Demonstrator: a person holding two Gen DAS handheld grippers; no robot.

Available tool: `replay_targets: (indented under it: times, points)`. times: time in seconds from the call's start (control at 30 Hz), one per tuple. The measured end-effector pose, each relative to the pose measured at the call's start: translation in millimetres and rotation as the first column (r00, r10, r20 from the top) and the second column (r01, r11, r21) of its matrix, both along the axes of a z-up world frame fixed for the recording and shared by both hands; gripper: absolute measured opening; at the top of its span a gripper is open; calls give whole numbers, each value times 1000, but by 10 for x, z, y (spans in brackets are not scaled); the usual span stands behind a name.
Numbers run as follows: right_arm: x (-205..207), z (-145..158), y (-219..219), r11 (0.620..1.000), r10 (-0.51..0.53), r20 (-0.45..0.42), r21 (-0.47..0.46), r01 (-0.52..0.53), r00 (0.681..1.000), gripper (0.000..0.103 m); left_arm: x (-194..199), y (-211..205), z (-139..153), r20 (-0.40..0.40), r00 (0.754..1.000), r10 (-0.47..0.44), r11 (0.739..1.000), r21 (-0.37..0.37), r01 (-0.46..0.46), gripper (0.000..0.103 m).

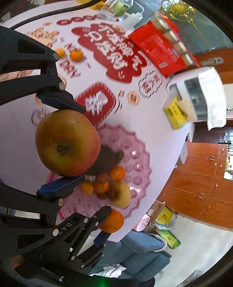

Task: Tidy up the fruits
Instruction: 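Carry the red apple and the orange over the pink bowl, then open left gripper to drop the apple while right gripper releases the orange into the bowl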

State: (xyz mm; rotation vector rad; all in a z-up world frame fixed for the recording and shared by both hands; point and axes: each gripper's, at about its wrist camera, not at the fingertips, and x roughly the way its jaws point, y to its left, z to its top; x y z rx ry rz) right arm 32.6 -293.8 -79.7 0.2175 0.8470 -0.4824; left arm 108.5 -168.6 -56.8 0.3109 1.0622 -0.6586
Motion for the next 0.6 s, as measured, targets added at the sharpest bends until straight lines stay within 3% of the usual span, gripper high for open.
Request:
replay_targets:
  times: [0.2,0.6]
  points:
    - [-24,-223,-392,1000,27,-93,-8,-27,995,43,-133,-435,-365,-41,999,4,999,43,-2,66]
    - [114,-595,-568,987,144,-253,-27,-156,957,44,-158,-768,-754,-43,999,23,992,127,-17,67]
